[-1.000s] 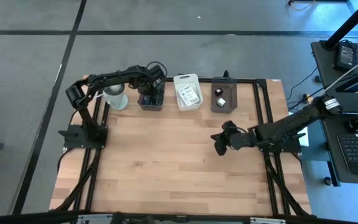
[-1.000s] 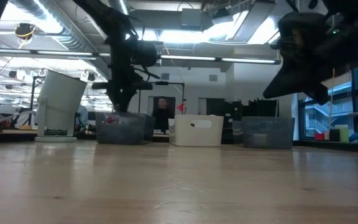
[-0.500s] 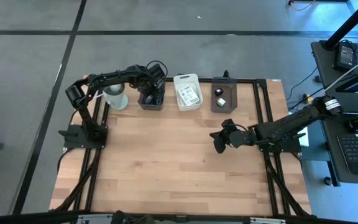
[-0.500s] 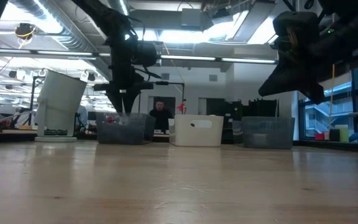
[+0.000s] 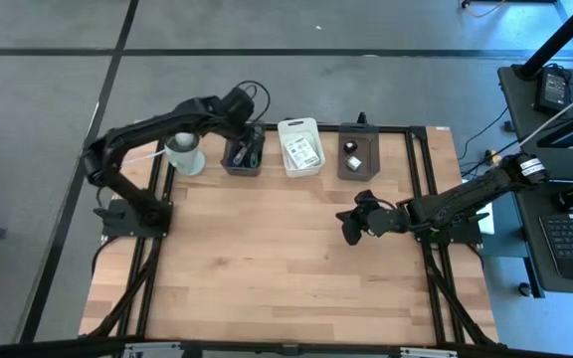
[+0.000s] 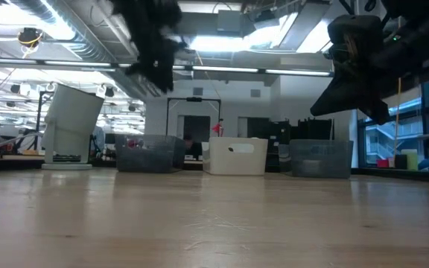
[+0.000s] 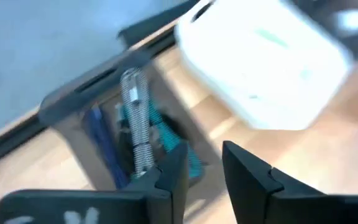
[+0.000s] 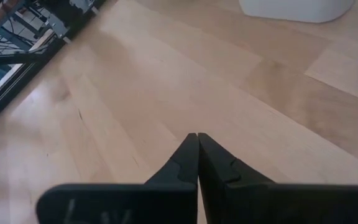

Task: Pick and place items into bin
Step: Return to Home Position

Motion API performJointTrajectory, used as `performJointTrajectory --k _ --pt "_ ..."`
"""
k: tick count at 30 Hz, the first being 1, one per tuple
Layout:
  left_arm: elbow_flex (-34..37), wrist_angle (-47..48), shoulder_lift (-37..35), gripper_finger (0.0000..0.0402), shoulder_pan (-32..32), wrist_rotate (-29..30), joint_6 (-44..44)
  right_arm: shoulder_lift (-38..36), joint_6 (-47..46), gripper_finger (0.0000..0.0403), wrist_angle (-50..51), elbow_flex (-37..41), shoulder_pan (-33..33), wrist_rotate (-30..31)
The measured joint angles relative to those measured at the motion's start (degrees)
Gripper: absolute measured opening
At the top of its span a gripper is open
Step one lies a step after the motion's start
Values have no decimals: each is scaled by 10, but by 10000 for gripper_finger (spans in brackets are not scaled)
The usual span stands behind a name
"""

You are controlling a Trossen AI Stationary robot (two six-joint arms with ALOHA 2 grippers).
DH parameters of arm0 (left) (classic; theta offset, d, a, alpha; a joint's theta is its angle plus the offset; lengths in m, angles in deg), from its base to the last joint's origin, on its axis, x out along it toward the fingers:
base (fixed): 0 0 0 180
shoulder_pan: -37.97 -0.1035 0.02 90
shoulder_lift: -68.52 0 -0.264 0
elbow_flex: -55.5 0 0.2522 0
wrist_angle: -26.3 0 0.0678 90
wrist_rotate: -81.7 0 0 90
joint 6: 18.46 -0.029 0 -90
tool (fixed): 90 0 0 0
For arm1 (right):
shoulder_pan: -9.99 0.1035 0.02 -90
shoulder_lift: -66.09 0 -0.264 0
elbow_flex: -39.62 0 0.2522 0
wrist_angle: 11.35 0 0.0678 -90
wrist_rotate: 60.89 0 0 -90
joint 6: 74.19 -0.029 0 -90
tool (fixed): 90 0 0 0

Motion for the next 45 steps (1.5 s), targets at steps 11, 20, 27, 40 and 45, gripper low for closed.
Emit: performJointTrajectory --k 11,20,27,40,45 --pt "121 -187 -128 1 146 -39 -74 0 64 2 -7 0 -1 -3" --pt "404 -460 -254 1 241 -97 -155 0 121 5 -18 0 -25 -3" --pt "590 -623 -362 1 297 -93 -191 0 134 6 -25 0 -44 -4" --pt "780 -762 -564 1 309 -89 -172 0 135 6 -51 0 -66 -5" --pt "780 -694 -633 1 309 -99 -182 0 135 6 -57 0 -67 -5"
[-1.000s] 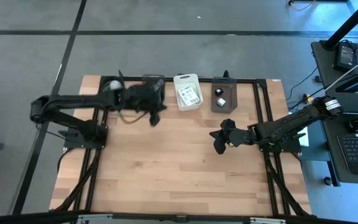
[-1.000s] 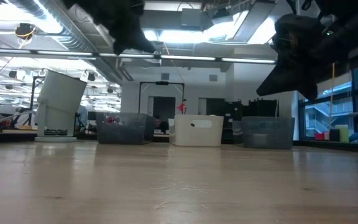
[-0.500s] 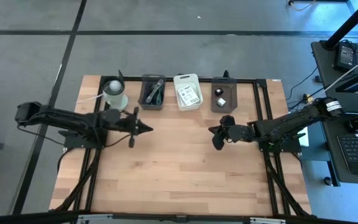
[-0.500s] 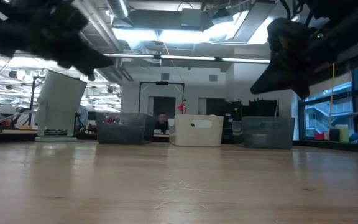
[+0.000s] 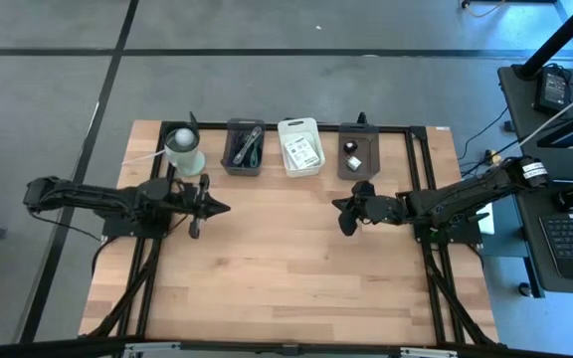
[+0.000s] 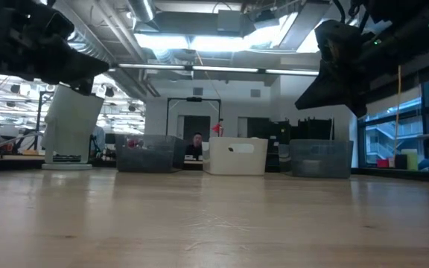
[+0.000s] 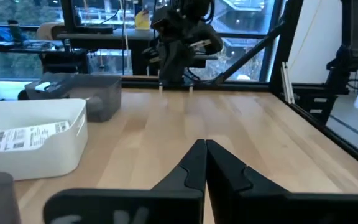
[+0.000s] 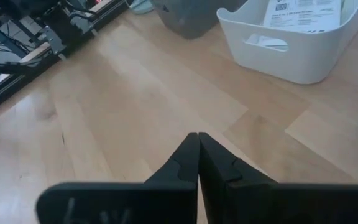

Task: Pick and place items into bin
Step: Return to Home Position

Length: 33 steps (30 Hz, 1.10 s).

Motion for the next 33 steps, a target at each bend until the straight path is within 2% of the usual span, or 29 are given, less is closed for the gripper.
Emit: performJointTrajectory --k 15,26,33 --pt "0 192 -236 1 0 -3 19 0 -2 6 1 0 0 0" --pt "-2 200 -237 1 -1 6 -24 0 -3 6 -2 0 0 0" --pt "-2 207 -237 1 -1 54 -29 0 21 6 -4 0 0 0"
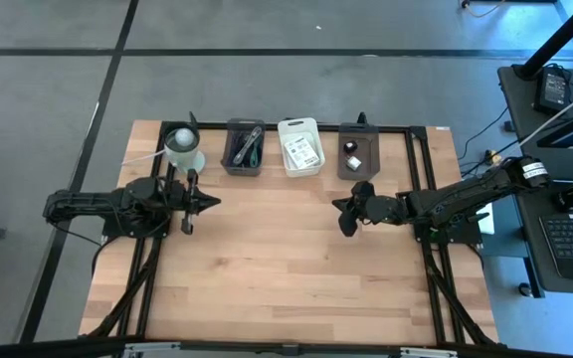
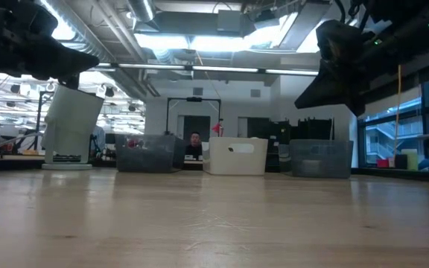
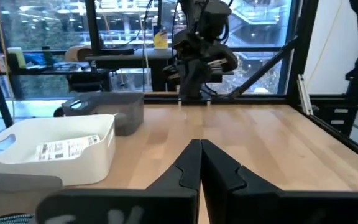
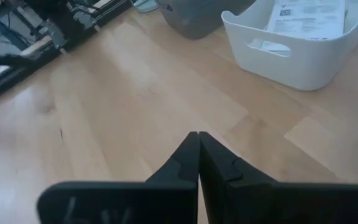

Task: Pick and place items into bin
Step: Return to Home Position

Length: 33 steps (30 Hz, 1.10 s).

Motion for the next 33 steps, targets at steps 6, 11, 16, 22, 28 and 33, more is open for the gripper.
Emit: performJointTrajectory --k 6,11,16,22,28,33 --pt "0 0 0 1 0 1 -1 0 130 2 -5 0 14 -30" --pt "0 0 0 1 0 2 -1 -13 169 2 -34 38 33 -52" --pt "0 -1 0 1 0 2 -1 -76 177 1 -169 132 34 -98" --pt "0 -1 0 1 0 2 -1 -192 225 1 -251 218 34 -121" --pt "0 -1 0 1 0 2 -1 -332 267 0 -238 263 33 -182" --pt "0 -1 0 1 0 2 -1 -451 327 0 -142 263 19 -245"
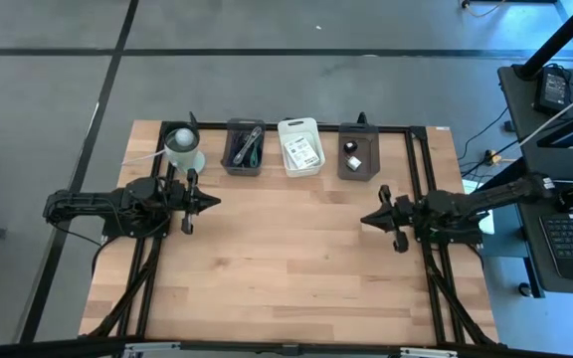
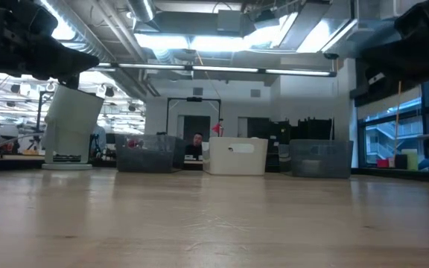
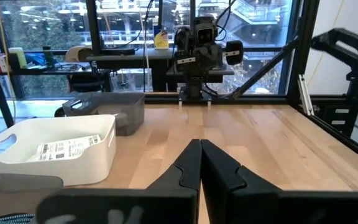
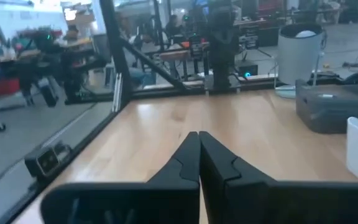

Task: Pick and place items into bin
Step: Return to Home Position

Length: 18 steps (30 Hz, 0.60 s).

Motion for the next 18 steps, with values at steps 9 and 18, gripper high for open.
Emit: performJointTrajectory --k 9,18 --pt "0 0 0 1 0 0 0 -202 56 0 177 0 -30 7" --pt "0 0 3 1 0 0 0 -208 84 0 168 -1 -58 10"
